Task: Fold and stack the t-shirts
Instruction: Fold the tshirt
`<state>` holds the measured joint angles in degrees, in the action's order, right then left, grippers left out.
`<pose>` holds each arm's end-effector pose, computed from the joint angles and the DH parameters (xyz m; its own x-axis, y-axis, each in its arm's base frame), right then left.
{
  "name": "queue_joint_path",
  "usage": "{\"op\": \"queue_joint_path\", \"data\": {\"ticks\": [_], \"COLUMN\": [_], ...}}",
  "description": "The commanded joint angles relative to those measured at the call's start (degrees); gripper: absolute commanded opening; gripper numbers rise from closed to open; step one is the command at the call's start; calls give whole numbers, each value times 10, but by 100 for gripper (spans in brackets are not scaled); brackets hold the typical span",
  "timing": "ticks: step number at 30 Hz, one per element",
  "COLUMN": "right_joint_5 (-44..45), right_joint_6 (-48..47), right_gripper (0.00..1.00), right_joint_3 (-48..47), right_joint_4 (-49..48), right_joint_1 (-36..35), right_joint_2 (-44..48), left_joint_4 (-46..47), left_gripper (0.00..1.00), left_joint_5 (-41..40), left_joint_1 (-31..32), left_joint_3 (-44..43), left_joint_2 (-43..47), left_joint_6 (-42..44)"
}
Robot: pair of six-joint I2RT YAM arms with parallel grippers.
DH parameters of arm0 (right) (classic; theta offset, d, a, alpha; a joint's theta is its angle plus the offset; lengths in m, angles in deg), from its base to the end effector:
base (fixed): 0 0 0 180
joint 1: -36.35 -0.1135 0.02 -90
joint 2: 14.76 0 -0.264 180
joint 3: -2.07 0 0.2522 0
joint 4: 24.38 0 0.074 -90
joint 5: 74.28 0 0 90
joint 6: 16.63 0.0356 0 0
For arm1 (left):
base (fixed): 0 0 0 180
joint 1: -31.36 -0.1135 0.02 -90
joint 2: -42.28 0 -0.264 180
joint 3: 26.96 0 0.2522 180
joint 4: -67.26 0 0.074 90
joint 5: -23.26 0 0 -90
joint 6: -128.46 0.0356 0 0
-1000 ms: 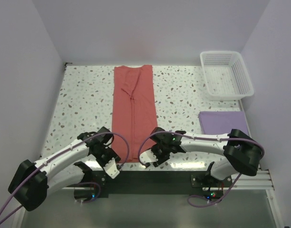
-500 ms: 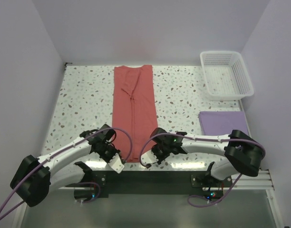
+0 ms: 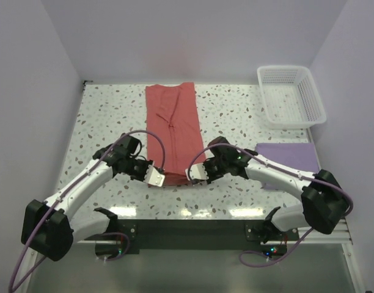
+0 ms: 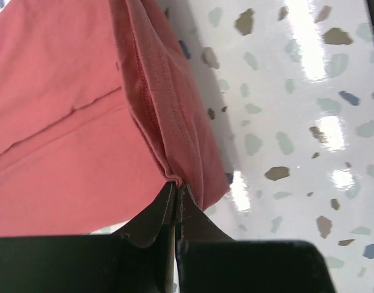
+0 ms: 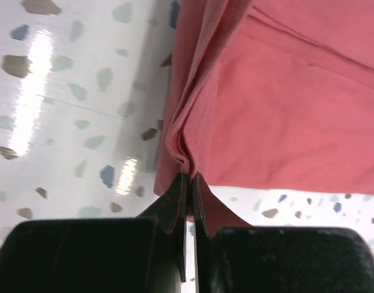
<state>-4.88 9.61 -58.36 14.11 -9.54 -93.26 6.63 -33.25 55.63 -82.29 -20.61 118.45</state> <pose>0.1763 0.1999 0.2044 0.4671 -0.7244 -0.5070 -0.8778 -0.3109 -0.3645 0.1635 -0.0953 0.2190 0.3745 0.7321 -0.5691 0.9256 -0.2583 0.2768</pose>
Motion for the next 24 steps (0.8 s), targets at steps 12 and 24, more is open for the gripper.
{"op": "queue_joint_path", "data": {"ticks": [12,24], "right_joint_5": [-85,-109], "right_joint_6": [-144,-174], "right_gripper": [0,0], "right_joint_3": [-220,-425], "right_joint_4": [11,26], "right_joint_1": [133,188], "right_joint_2": [-187,-368], "left_joint_4": [130,209], "left_gripper": [0,0], "left_joint_5": [17,5], "left_joint_1": [-103,-142], "left_joint_3": [-146,-286], "left_joint_2": [-185,-348], "left_joint_6": [25,19]}}
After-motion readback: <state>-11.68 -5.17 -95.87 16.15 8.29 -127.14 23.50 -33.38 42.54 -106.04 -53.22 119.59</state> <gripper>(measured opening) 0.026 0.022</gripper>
